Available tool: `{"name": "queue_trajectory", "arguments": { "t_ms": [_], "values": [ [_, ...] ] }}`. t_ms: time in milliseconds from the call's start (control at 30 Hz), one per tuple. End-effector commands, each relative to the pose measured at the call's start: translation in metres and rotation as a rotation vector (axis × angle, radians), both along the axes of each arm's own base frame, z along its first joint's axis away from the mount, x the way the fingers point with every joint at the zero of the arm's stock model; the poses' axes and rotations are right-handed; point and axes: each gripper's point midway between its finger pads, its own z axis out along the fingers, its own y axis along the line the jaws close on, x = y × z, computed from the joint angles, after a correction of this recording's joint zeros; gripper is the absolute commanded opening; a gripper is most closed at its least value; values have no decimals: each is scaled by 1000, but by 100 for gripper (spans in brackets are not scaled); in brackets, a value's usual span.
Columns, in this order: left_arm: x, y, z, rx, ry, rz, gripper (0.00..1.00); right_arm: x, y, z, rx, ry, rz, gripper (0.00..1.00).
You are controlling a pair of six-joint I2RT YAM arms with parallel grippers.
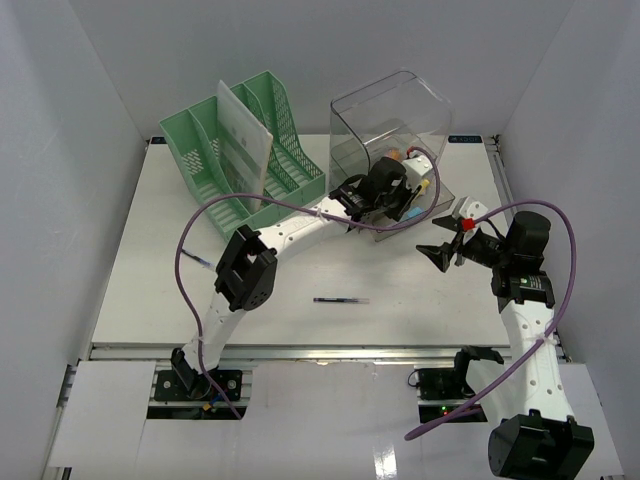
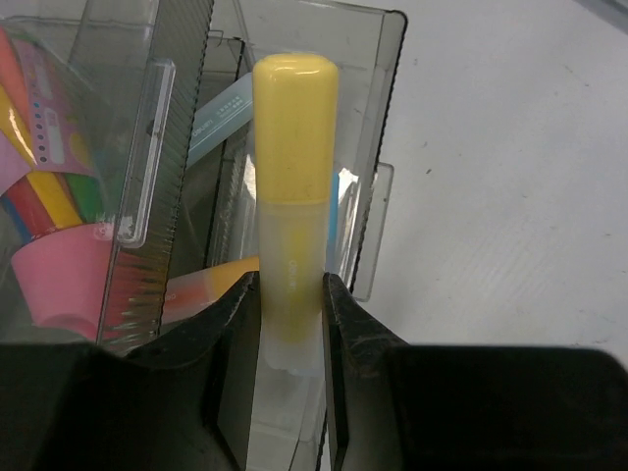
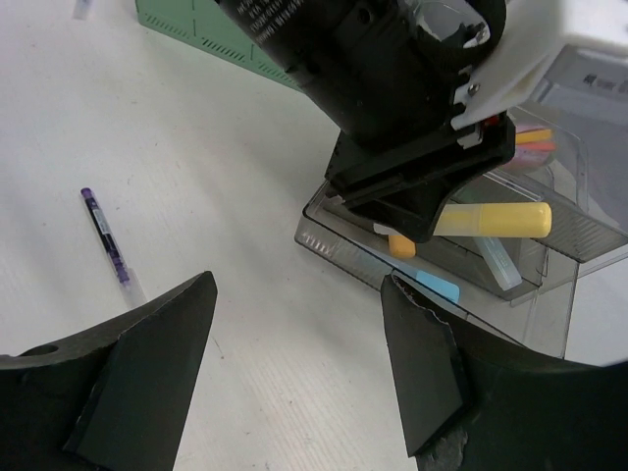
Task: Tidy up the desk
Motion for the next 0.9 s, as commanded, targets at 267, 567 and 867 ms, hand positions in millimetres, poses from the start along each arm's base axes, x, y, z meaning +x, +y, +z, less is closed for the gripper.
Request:
{"name": "queue_trajectory", "arguments": {
  "t_ms": [267,567,867],
  "values": [
    [13,10,41,-54,-40,68,60,0,1,10,2,-45,15,74],
    [-23,28,115,-175,-43,13,70,-2,3,4,5,-37,40,74],
    [-114,118,139,-202,-20,-59,74,-18,13,-12,-30,-89,189,70]
  ]
}}
